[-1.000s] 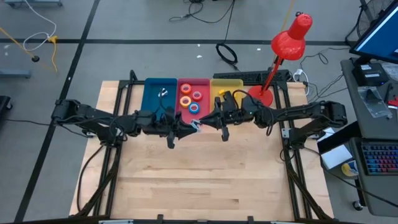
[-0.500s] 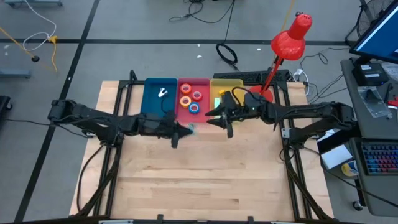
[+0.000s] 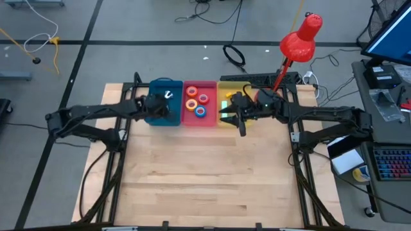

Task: Pick and place Stapler, Stapler remover, tape
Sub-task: Put the light blue staple remover into the blue bin

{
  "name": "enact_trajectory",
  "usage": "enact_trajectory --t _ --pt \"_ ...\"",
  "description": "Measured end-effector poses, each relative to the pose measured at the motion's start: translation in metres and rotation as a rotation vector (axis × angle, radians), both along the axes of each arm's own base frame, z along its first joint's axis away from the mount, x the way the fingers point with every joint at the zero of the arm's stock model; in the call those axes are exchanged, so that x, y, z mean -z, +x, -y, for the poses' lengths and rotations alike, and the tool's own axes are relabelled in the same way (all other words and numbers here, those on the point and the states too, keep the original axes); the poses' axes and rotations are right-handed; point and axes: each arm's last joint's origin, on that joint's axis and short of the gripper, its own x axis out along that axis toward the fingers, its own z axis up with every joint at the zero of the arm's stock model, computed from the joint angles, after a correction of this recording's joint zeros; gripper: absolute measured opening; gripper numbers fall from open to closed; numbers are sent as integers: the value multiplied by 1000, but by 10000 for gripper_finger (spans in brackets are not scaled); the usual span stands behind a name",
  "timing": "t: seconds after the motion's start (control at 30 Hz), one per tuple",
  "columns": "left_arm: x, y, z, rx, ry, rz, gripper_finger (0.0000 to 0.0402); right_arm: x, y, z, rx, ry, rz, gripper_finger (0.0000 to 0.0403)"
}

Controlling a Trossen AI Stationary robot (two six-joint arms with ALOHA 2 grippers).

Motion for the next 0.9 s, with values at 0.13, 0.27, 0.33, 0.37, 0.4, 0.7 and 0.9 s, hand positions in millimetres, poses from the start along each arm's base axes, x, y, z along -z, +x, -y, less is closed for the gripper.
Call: enact_trajectory --t 0.13,0.27,0.33,0.37,0.4,0.7,0.9 --pt "6 -3 -22 -1 -54 -68 17 0 -1 4 14 1 -5 158" --pt "-5 8 -42 35 -64 -150 17 1 -2 7 26 1 -5 160" --pt "-10 16 -51 87 -79 -229 17 1 -2 9 34 2 -6 159" --pt "-12 21 -56 114 -87 -266 17 1 -2 9 35 2 -7 159" --pt "-13 26 -62 140 -96 -307 17 1 -2 9 36 3 -9 158" --pt "0 56 -95 376 -277 -686 17 6 -3 9 35 16 -61 161" --pt "18 60 -97 444 -403 -785 17 8 -4 9 35 21 -78 158"
